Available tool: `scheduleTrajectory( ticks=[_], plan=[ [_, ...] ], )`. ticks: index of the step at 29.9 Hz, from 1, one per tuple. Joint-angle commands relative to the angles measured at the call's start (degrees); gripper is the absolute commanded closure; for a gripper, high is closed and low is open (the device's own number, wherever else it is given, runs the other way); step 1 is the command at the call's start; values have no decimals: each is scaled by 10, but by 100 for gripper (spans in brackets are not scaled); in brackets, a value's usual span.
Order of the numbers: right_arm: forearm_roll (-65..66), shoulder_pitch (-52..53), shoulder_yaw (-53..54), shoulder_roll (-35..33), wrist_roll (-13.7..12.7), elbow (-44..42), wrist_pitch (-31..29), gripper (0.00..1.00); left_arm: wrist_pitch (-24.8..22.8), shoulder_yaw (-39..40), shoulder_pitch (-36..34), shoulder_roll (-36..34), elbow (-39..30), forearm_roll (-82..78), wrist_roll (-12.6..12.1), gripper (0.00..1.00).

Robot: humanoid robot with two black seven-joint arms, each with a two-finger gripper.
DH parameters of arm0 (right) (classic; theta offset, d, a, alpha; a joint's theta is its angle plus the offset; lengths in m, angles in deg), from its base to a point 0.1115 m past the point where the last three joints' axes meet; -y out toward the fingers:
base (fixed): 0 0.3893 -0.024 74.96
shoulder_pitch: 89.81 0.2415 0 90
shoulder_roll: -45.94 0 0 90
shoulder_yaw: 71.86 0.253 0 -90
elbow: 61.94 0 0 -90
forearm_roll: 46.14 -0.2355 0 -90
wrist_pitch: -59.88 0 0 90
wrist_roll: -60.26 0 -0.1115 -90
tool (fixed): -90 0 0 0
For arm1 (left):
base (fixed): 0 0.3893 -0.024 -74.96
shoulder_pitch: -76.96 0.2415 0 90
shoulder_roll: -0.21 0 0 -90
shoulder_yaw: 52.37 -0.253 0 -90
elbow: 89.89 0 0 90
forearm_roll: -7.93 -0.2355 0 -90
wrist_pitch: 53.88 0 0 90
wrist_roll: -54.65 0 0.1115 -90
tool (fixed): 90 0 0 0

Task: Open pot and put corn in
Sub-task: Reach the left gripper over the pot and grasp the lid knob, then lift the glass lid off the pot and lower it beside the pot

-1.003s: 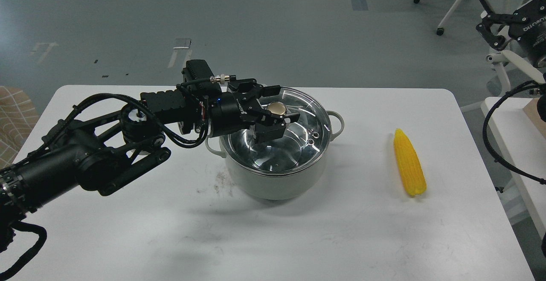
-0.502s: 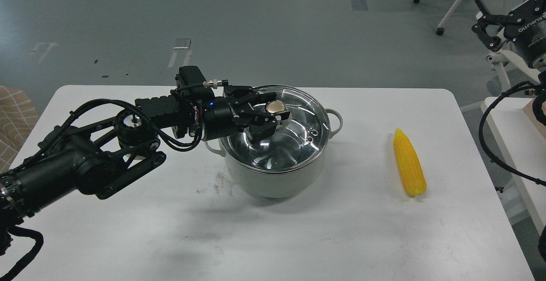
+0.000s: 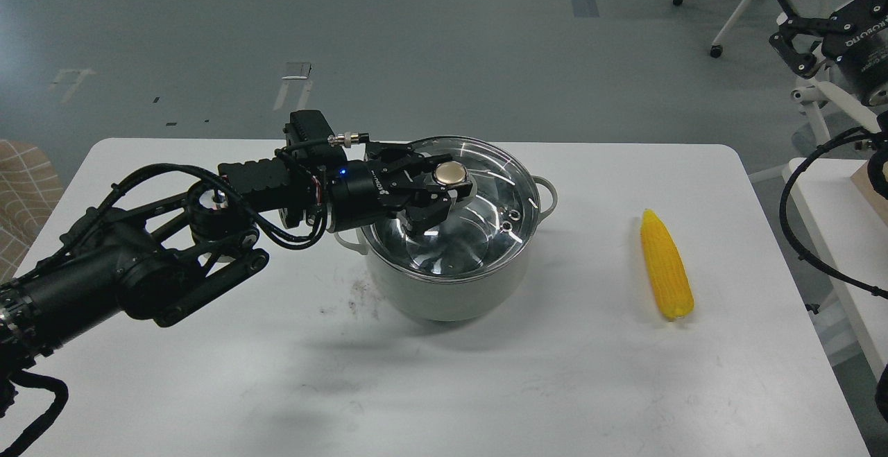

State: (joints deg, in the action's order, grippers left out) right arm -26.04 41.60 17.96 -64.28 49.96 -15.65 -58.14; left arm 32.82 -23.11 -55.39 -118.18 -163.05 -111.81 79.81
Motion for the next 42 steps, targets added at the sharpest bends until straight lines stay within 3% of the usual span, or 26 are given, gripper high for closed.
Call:
scheduleTrajectory(
  ticks=[1,5,10,15,18,23,29,38,42],
  plan=[
    [0,0,-1,0,-1,-1,0,0,0,5,-1,-31,-29,4,3,84],
    [0,1,0,0,0,-1,0,0,0,20,-7,-78,-60,17,3,85],
    [0,1,0,-1,0,-1,0,0,14,56,7,-227,-113,67,7,84],
    [0,-5,0,-4,-1,-1,0,0,120,63,104,-376,-116,135,28,84],
    [0,-5,0,-1,0,-1,0,0,142,59,155,-411,-101,175,28,84],
    [0,-5,-1,0,-1,0,0,0,191,58,231,-408,-26,184,28,84],
    [0,-7,-4,0,-1,0,0,0,216,50,268,-319,116,181,28,84],
    [0,-10,-7,-6,-1,0,0,0,235,19,270,-233,191,185,28,83],
    [0,-11,-8,-5,-1,0,0,0,235,17,271,-227,199,185,28,82]
  ],
)
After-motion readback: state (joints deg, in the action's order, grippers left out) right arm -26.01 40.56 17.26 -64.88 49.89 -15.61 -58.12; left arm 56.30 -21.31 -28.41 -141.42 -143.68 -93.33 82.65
